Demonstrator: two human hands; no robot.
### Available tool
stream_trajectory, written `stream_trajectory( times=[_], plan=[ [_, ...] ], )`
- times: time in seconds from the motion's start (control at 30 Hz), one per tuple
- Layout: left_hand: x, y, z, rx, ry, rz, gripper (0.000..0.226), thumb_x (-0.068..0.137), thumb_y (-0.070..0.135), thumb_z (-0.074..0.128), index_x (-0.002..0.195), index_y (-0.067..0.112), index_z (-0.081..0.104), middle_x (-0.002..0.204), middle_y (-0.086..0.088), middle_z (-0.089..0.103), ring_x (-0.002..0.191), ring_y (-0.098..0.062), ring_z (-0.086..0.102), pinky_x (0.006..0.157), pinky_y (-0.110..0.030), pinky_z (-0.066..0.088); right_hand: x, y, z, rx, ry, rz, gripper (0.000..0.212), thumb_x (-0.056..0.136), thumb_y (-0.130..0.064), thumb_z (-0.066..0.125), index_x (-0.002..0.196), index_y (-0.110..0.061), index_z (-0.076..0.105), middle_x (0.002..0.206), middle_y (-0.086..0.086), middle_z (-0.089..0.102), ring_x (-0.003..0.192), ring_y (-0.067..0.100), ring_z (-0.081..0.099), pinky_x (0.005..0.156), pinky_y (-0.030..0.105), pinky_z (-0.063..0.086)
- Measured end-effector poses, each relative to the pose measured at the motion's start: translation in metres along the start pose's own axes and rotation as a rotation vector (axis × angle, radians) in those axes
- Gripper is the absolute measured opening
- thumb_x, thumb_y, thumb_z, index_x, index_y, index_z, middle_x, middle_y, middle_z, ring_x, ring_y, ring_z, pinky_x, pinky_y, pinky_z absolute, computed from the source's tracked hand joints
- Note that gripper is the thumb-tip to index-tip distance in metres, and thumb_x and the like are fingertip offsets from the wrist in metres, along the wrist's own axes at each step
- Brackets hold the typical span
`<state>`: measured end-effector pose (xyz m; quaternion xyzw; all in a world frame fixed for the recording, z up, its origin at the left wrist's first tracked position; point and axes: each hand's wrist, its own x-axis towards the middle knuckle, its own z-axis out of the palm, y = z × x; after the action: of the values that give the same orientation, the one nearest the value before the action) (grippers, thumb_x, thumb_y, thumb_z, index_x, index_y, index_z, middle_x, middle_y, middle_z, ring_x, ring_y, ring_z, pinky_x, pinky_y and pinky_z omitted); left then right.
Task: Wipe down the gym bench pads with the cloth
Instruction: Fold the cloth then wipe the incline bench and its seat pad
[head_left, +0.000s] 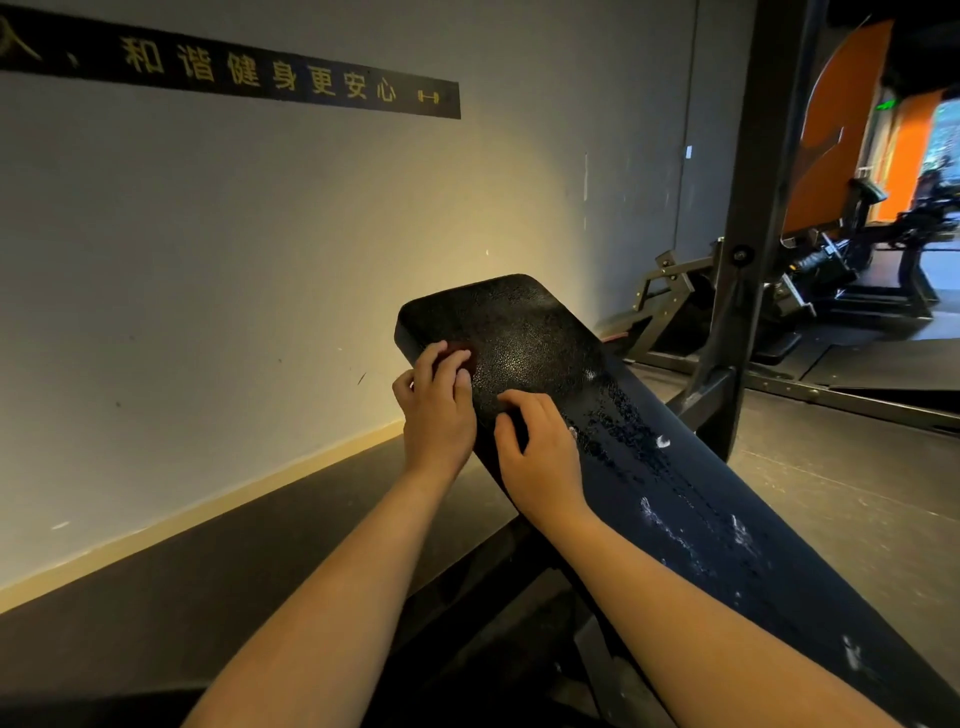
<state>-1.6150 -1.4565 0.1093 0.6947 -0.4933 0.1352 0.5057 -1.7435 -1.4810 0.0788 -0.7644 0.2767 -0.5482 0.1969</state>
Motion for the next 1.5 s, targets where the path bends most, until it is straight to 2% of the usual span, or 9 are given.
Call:
stream_trajectory(
  times=[0.07,0.27,0.4,0.5,0.7,0.9,1.03,1.17,1.5],
  plan=[
    [-0.010,0.003,0.003,0.006,-0.003,0.021,0.034,0.108,0.030,0.036,0.136,0.028,0.057,0.152,0.011,0.036,0.135,-0.018,0.022,0.101,-0.024,0.033,0.001,0.000,-0.002,0.029,0.007,0.016,0.026,0.100,-0.024,0.054,0.125,-0.018,0.062,0.117,-0.010,0.060,0.105,0.002,0.055,0.084,0.006,0.035],
    [-0.055,0.010,0.000,-0.021,-0.108,-0.006,0.036,0.109,0.034,0.035,0.139,0.034,0.054,0.154,0.015,0.034,0.134,-0.016,0.025,0.104,-0.024,0.030,-0.006,-0.011,-0.010,0.088,-0.094,0.124,0.028,0.101,-0.029,0.051,0.127,-0.022,0.060,0.117,-0.010,0.060,0.105,0.004,0.056,0.089,0.022,0.045],
    [-0.066,0.017,-0.006,-0.114,-0.153,-0.076,0.039,0.110,0.029,0.032,0.144,0.032,0.051,0.157,0.011,0.036,0.139,-0.018,0.028,0.115,-0.031,0.028,-0.018,-0.017,-0.019,0.153,-0.175,0.174,0.033,0.102,-0.028,0.051,0.135,-0.025,0.057,0.125,-0.010,0.058,0.106,-0.006,0.051,0.082,0.002,0.037],
    [-0.063,0.026,-0.016,-0.315,-0.159,-0.147,0.041,0.109,0.033,0.032,0.149,0.031,0.045,0.152,0.007,0.045,0.138,-0.014,0.039,0.117,-0.045,0.036,-0.019,-0.019,-0.029,0.271,-0.218,0.248,0.038,0.103,-0.029,0.051,0.141,-0.028,0.052,0.132,-0.010,0.057,0.110,-0.006,0.051,0.080,0.003,0.039],
    [-0.061,0.060,-0.025,-0.486,-0.175,-0.158,0.040,0.110,0.036,0.032,0.146,0.030,0.048,0.131,0.017,0.052,0.119,0.001,0.050,0.098,-0.019,0.045,0.001,-0.032,-0.035,0.372,-0.184,0.219,0.044,0.103,-0.027,0.052,0.146,-0.034,0.045,0.133,-0.015,0.048,0.121,-0.001,0.047,0.099,0.015,0.039],
    [-0.037,0.028,-0.026,-0.258,-0.101,-0.140,0.034,0.109,0.034,0.035,0.130,0.029,0.060,0.111,0.025,0.059,0.108,0.004,0.055,0.076,-0.001,0.040,0.037,-0.017,-0.026,0.089,-0.149,0.105,0.041,0.103,-0.012,0.047,0.141,-0.024,0.056,0.140,0.000,0.047,0.125,0.014,0.047,0.105,0.024,0.041],
    [-0.019,0.008,-0.014,-0.186,-0.028,-0.110,0.038,0.109,0.033,0.035,0.143,0.029,0.052,0.142,0.011,0.052,0.131,-0.006,0.043,0.111,-0.028,0.039,0.060,-0.005,-0.001,-0.105,-0.328,-0.124,0.045,0.103,-0.024,0.049,0.148,-0.025,0.048,0.158,0.001,0.033,0.146,0.023,0.019,0.122,0.042,0.021],
    [0.004,0.015,-0.003,-0.068,0.041,0.001,0.041,0.110,0.028,0.033,0.148,0.022,0.046,0.152,0.006,0.045,0.145,-0.010,0.031,0.119,-0.031,0.028,0.075,0.015,0.012,-0.269,-0.341,-0.286,0.043,0.106,-0.030,0.042,0.148,-0.029,0.048,0.159,-0.002,0.035,0.152,0.027,0.012,0.122,0.049,0.021],
    [0.029,0.012,0.029,0.145,0.064,0.084,0.042,0.108,0.028,0.036,0.146,0.022,0.053,0.149,0.008,0.050,0.139,-0.013,0.033,0.117,-0.035,0.029,0.147,0.075,-0.006,-0.269,-0.233,0.093,0.044,0.105,-0.023,0.041,0.149,-0.026,0.045,0.159,0.002,0.035,0.150,0.026,0.017,0.123,0.041,0.019]
  ],
)
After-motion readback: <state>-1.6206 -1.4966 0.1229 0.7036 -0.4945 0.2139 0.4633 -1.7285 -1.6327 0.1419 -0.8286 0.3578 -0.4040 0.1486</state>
